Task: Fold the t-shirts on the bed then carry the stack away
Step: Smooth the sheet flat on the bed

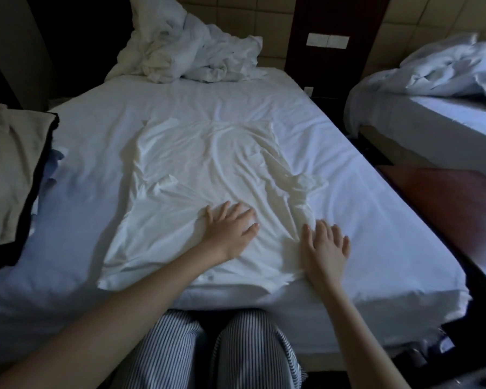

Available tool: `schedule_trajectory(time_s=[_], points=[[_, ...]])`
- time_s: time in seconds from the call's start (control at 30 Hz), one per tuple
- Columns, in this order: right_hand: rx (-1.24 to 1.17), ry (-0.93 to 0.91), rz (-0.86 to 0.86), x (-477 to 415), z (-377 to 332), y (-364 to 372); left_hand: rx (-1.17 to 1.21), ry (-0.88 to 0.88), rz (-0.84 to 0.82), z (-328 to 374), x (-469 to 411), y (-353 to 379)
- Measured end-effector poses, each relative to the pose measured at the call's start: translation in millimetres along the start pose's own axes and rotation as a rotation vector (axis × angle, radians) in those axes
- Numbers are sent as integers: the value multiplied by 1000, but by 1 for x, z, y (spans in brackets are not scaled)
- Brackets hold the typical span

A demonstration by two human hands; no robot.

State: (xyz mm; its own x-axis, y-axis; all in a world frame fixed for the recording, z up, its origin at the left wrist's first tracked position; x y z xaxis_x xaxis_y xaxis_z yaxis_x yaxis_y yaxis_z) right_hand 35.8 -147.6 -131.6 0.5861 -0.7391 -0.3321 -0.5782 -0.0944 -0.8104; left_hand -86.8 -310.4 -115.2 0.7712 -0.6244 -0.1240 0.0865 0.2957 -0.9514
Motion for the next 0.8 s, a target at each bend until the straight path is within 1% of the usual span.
schedule_trajectory(time_s=[0.07, 0.13, 0.2, 0.27, 0.33, 0.4, 0.47, 0.53, 0.6, 0.67, 0.73, 0.77, 0.8], points=[[-45, 8, 31, -2, 0, 0, 105, 53, 101, 29, -15, -5], [-131, 11, 84, -1, 2, -2, 240, 84, 167, 61, -38, -12], [-193, -4, 141, 0, 3, -4, 306, 90, 180, 91, -66, -17], [-227, 10, 156, 0, 4, -4, 339, 115, 153, 119, -92, -16], [-235, 11, 155, 0, 5, -3, 288, 140, 94, 138, -116, -10], [-235, 11, 164, 0, 5, -3, 140, 159, 22, 147, -135, 1], [-248, 13, 196, -1, 5, -3, -10, 142, -10, 148, -145, 13], [-261, 11, 247, -2, 5, -3, -92, 83, 20, 146, -149, 23], [-265, 17, 241, -3, 4, -1, -126, 27, 53, 142, -150, 27], [-263, 9, 248, -4, 5, 0, -129, 39, 83, 143, -154, 24], [-289, 21, 269, -5, 7, -2, -45, 90, 92, 146, -159, 13], [-322, 40, 267, -5, 7, -3, 57, 118, 97, 148, -160, 5], [-366, 63, 260, -5, 8, -4, 208, 134, 88, 149, -160, -4]])
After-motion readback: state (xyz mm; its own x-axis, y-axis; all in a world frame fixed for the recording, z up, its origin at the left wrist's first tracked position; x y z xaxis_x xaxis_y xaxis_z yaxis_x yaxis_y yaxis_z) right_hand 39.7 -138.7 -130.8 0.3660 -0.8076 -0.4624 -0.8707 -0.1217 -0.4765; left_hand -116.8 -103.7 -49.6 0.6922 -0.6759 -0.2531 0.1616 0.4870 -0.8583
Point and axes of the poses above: each hand's wrist, its own x-axis away from the middle knuckle, its own y-axis out of the palm, z = x × y, the point moved 4 cm from there along -x, towards the middle knuckle, and after that the axes turned 8 degrees about z, right-handed, at the moved point
